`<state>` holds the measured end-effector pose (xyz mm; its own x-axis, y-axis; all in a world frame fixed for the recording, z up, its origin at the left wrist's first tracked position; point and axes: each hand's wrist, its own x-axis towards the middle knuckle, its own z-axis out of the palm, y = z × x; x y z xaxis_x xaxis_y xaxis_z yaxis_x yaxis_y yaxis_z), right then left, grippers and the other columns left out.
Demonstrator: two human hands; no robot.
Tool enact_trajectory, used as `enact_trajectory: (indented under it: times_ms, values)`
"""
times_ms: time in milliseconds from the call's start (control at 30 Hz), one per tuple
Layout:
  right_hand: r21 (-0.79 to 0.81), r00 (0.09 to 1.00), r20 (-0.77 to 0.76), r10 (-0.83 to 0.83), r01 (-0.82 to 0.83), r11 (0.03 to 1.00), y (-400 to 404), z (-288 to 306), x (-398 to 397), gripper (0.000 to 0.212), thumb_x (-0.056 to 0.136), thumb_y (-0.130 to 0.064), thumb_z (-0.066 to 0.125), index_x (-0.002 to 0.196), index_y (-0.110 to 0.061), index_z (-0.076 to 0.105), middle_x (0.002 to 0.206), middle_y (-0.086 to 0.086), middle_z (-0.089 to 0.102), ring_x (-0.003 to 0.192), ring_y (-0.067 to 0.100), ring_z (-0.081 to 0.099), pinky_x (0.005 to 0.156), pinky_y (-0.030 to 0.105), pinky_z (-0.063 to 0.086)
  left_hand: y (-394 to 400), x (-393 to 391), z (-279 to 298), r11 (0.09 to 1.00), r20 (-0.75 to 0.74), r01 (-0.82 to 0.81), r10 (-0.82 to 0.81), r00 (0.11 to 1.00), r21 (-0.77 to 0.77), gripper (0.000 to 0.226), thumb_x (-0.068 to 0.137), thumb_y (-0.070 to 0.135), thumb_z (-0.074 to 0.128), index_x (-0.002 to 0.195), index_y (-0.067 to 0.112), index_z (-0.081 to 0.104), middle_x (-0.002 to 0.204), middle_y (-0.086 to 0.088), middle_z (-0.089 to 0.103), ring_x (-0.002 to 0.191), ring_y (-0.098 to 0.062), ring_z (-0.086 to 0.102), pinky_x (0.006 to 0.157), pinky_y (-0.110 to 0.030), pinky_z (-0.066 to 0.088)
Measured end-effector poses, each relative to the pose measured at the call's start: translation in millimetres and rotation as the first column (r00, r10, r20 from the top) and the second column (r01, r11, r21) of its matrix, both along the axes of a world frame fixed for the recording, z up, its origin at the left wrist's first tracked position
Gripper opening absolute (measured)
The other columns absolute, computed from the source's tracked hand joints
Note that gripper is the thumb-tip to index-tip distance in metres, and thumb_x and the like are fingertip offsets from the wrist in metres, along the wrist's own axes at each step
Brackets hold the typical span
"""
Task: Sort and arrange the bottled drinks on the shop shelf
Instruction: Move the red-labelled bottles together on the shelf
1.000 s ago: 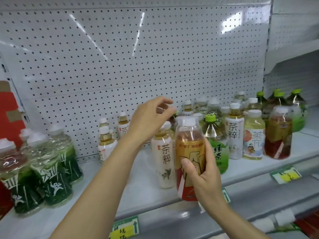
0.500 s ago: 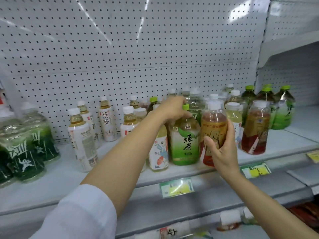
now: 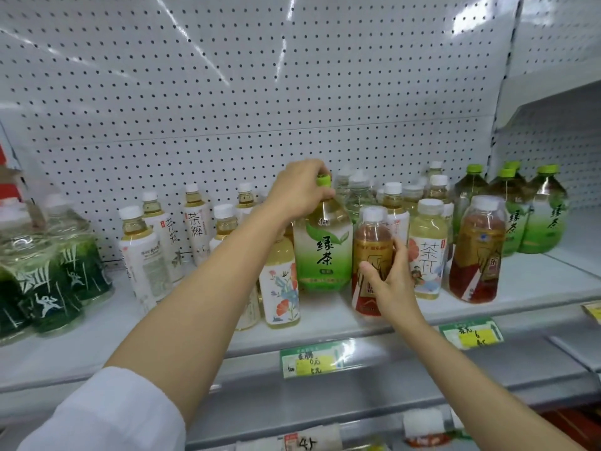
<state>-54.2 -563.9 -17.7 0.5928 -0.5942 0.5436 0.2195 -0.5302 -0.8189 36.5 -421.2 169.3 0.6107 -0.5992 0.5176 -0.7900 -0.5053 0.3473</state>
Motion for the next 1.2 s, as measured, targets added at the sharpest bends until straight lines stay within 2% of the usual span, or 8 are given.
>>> enact_trajectory:
  times_ms: [300,400,500,567,667,900,1067,1200]
  values:
    - [-0.131,0.965,-0.106,-0.241,0.227,0.965,-7,5,-5,0.086,0.074,-0.055,0.076,0.146,-0.028,0.037,0.142,0.005,0.042,0.132,0.026,0.036,0.111,0.050,0.035,20,-27,29,0.981,0.126,-0.013,0.038,0.991,-0.191,0.036,0.090,0.032,0.070,0.125,0.024,0.065,0.123,0.002,0.065,0.113,-0.020,0.057,0.095,-0.036,0.045]
    - [-0.048,0.982,-0.100,-0.158,0.154,0.987,-11,14,-15,0.087,0.069,-0.059,0.074,0.144,-0.031,0.040,0.141,0.002,0.046,0.132,0.024,0.042,0.107,0.054,0.041,32,-43,45,0.960,0.140,0.005,0.036,0.989,-0.282,0.034,0.091,0.032,0.068,0.124,0.026,0.065,0.122,0.005,0.065,0.114,-0.019,0.057,0.099,-0.038,0.046]
    - [0.039,0.979,0.167,-0.117,0.112,0.993,3,45,-46,0.069,0.088,-0.048,0.066,0.148,-0.027,0.039,0.144,-0.002,0.047,0.132,0.016,0.046,0.109,0.046,0.042,43,-60,59,0.942,0.139,0.079,-0.035,0.990,-0.326,0.031,0.090,0.032,0.069,0.120,0.027,0.067,0.116,0.007,0.065,0.115,-0.018,0.057,0.102,-0.043,0.046]
    - [0.011,0.954,0.290,0.080,-0.087,0.996,22,75,-69,0.070,0.086,-0.050,0.064,0.148,-0.028,0.038,0.142,-0.003,0.051,0.129,0.011,0.050,0.107,0.037,0.044,43,-74,62,0.941,0.127,0.148,-0.114,0.985,-0.305,0.029,0.088,0.032,0.071,0.116,0.027,0.070,0.108,0.008,0.065,0.111,-0.017,0.059,0.099,-0.043,0.049]
    - [0.004,0.915,0.231,0.332,-0.342,0.940,42,100,-92,0.078,0.078,-0.036,0.080,0.144,-0.036,0.039,0.134,-0.002,0.059,0.117,0.014,0.062,0.092,0.035,0.055,29,-92,52,0.936,0.089,0.243,-0.228,0.970,-0.253,0.027,0.086,0.033,0.071,0.111,0.026,0.072,0.107,0.006,0.069,0.105,-0.017,0.063,0.094,-0.044,0.052]
    - [0.298,0.950,0.237,0.204,-0.271,0.915,25,62,-133,0.082,0.062,-0.014,0.088,0.135,-0.029,0.052,0.111,0.003,0.073,0.099,0.024,0.072,0.079,0.045,0.059,-25,-103,-4,0.921,-0.063,0.354,-0.368,0.928,-0.165,0.030,0.087,0.045,0.070,0.112,0.029,0.071,0.105,0.007,0.072,0.098,-0.014,0.067,0.092,-0.042,0.053]
    - [0.406,0.963,0.249,0.107,-0.204,0.891,-3,32,-169,0.076,0.061,-0.009,0.085,0.128,-0.027,0.056,0.108,0.004,0.074,0.096,0.027,0.072,0.070,0.037,0.059,-50,-81,-62,0.963,-0.105,0.142,-0.169,0.980,-0.229,0.063,0.095,0.051,0.056,0.150,0.026,0.036,0.152,-0.009,0.036,0.137,-0.027,0.040,0.111,-0.043,0.035]
    - [0.424,0.968,0.245,0.054,-0.157,0.892,-43,25,-188,0.081,0.060,-0.009,0.087,0.133,-0.024,0.054,0.109,0.007,0.073,0.096,0.031,0.072,0.071,0.043,0.059,-65,-68,-98,0.983,-0.206,0.018,-0.057,0.977,-0.185,0.088,0.088,0.046,0.068,0.156,0.029,0.015,0.159,-0.013,0.019,0.141,-0.037,0.034,0.107,-0.053,0.037]
